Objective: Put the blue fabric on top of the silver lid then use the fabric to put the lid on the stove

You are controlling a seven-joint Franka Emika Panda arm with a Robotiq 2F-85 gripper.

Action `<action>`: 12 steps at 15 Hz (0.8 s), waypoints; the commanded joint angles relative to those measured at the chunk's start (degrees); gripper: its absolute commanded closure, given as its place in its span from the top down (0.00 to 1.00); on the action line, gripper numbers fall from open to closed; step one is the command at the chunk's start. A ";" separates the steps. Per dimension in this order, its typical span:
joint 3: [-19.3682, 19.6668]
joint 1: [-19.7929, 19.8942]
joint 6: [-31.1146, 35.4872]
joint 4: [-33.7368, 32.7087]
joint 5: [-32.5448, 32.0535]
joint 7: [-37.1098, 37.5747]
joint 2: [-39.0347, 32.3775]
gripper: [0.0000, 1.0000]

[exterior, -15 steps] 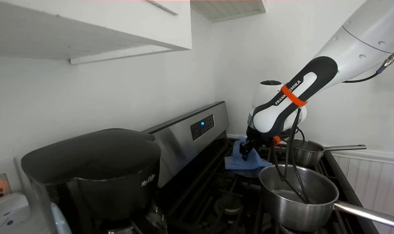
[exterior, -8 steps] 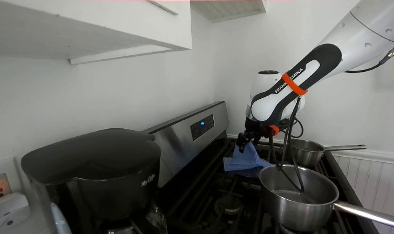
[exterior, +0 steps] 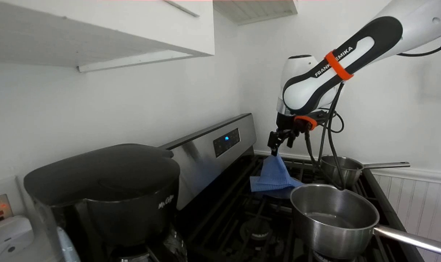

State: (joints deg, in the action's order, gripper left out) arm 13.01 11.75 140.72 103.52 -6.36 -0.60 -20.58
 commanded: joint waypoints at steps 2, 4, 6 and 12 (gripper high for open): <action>0.38 -0.19 -5.97 -1.59 -2.00 0.54 3.61 1.00; 0.37 -0.22 -8.98 -2.04 -2.63 0.51 5.15 1.00; 0.35 -0.25 -11.70 -2.24 -3.44 0.55 6.67 1.00; 0.21 -0.13 -15.88 -1.95 -6.69 -0.36 10.45 1.00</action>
State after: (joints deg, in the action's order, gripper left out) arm 13.03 11.84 126.66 101.09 -10.41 -0.60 -12.39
